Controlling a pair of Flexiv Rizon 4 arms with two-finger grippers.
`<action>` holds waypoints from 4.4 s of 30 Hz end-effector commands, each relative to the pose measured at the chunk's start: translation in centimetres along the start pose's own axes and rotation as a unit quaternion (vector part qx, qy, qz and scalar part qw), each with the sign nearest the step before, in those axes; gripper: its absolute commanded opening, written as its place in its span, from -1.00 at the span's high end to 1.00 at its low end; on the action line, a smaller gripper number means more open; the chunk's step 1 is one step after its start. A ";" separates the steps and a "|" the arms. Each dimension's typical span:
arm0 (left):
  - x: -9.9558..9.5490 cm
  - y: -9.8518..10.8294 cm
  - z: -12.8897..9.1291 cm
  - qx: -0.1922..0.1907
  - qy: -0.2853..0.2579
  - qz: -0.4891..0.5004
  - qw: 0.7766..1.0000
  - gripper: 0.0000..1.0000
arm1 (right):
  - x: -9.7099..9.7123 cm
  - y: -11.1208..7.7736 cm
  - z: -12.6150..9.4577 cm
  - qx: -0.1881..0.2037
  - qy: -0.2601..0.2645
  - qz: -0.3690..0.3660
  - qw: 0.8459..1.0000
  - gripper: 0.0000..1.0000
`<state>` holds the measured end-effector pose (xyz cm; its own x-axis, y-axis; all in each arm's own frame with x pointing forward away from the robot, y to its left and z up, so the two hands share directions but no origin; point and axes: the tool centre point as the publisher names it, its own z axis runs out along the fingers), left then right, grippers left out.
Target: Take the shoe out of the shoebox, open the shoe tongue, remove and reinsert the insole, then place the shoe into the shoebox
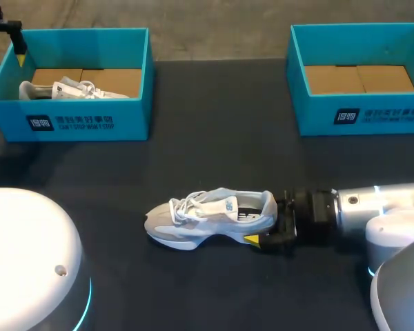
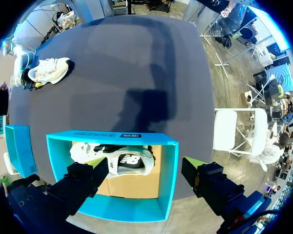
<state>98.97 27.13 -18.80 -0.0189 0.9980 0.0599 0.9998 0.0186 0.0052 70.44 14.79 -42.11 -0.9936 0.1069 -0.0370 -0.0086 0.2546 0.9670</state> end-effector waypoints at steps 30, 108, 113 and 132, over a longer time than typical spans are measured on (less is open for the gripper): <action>-8.0 -8.7 -2.8 -0.004 -0.002 -0.038 0.999 -1.00 | 0.4 0.1 0.1 -0.009 -0.001 -0.001 1.000 1.00; -32.9 -31.1 0.5 0.147 0.078 -0.789 0.591 -1.00 | 0.4 0.1 0.1 -0.009 -0.001 -0.001 1.000 1.00; -34.8 -31.9 1.5 0.087 -0.001 -0.935 0.343 -1.00 | 0.4 0.1 0.1 -0.009 -0.001 -0.001 1.000 1.00; -37.9 -34.6 2.6 0.001 -0.003 -0.991 0.131 -1.00 | 0.4 0.1 0.1 -0.009 -0.001 -0.001 1.000 1.00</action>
<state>66.83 -9.90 -22.70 -0.8975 -0.3523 0.2653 -0.3685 0.9296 -0.0123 70.09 14.80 -42.07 -0.9936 0.1058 -0.0390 -0.0133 0.2335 0.9723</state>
